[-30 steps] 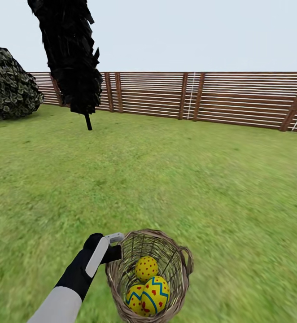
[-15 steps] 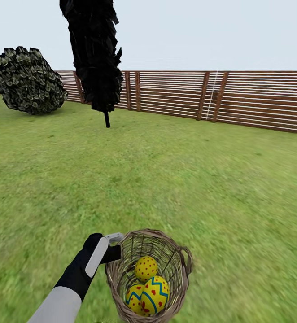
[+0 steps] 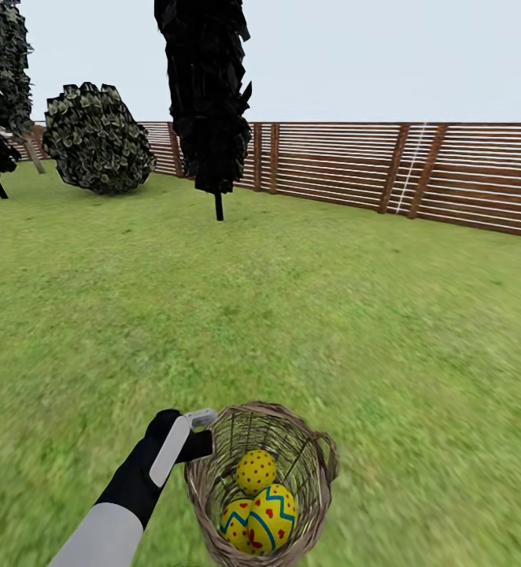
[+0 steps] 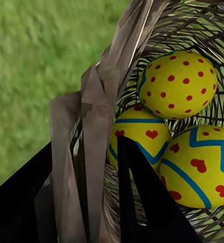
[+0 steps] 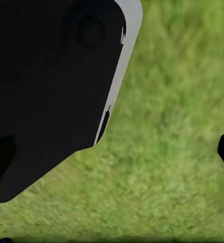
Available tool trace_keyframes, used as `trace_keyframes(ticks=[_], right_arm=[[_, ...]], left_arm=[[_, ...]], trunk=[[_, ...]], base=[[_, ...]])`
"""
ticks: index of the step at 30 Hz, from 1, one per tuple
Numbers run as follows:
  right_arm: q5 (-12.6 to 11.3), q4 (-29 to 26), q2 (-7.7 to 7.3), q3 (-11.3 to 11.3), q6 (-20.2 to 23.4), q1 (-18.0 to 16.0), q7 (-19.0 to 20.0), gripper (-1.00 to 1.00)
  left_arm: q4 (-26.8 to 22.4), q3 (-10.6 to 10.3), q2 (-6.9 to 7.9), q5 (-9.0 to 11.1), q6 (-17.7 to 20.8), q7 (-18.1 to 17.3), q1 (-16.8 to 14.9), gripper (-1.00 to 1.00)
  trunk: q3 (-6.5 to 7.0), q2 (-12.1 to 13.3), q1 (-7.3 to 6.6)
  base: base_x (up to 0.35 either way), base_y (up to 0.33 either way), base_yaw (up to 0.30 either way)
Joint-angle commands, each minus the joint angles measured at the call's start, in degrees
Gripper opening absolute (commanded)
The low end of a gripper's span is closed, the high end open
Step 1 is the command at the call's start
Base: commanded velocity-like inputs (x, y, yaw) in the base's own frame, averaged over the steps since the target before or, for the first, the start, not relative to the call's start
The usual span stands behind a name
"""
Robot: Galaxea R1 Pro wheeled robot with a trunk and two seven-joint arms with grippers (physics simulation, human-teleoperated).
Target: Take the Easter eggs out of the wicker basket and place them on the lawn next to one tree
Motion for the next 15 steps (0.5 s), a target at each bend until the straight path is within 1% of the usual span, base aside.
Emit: trace_keyframes(ticks=[1, 4, 15], right_arm=[[0.37, 0.01, 0.17, -0.49, 0.15, 0.11, -0.12, 1.00], [0.11, -0.09, 0.18, -0.51, 0.16, 0.21, -0.25, 1.00], [0.11, -0.05, 0.18, -0.49, 0.09, 0.21, -0.32, 1.00]], left_arm=[[-0.03, -0.09, 0.00, 1.15, -0.08, 0.57, -0.05, -1.00], [-0.03, -0.09, 0.00, 1.15, -0.08, 0.57, -0.05, -1.00], [-0.03, -0.09, 0.01, 1.15, -0.08, 0.57, -0.05, -1.00]], trunk=[[0.10, 0.37, -0.22], [0.62, 1.57, -0.88], [2.60, 5.98, -3.30]], base=[[0.000, 0.000, 0.209], [0.000, 0.000, 0.081], [0.000, 0.000, 0.287]])
